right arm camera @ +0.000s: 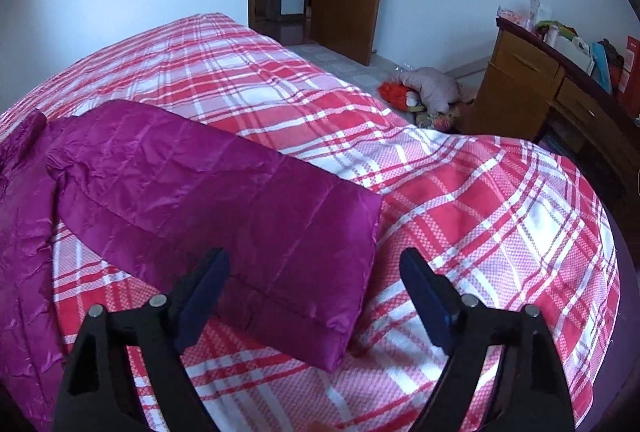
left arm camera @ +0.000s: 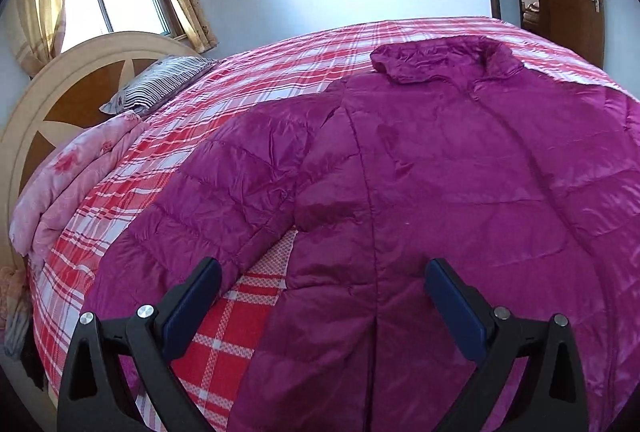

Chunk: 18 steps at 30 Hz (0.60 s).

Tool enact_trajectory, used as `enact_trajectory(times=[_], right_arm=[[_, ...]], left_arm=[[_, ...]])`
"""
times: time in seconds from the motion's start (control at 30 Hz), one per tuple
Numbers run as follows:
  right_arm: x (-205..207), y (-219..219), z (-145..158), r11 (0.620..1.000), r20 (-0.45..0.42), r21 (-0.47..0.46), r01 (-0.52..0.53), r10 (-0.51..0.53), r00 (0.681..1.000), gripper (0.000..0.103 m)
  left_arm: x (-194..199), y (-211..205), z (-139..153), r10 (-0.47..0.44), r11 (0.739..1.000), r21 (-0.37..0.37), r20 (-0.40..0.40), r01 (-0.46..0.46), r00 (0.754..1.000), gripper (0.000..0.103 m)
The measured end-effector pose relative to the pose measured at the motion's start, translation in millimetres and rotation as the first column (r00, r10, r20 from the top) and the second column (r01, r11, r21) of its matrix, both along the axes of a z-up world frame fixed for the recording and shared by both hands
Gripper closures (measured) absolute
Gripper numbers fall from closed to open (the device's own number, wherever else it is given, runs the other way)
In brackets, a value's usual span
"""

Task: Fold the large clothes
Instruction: 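Grasp the jacket sleeve nearest the right gripper with the right gripper, then lift the held sleeve and fold it across the jacket body, then release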

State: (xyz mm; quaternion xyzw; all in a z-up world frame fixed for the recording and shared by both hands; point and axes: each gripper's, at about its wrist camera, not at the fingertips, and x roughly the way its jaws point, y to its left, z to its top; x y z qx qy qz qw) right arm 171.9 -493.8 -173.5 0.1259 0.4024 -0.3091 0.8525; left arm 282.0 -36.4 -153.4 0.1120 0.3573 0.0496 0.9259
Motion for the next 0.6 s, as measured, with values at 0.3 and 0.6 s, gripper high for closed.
enact_trajectory(times=[0.3,0.6], right_arm=[[20.7,14.8,-14.2,0.991,-0.067,-0.007,-0.137,0.136,0.988,0.084],[19.2,21.7,37.6,0.988,0.004,-0.093,-0.121,0.122,0.993,0.089]], left_arm=[[3.5,-1.7,-5.8,-0.009,1.000,-0.017,-0.009,0.009,1.000,0.001],[1.6,9.2,-4.7,-0.022,0.998,-0.065,-0.009,0.021,1.000,0.001]])
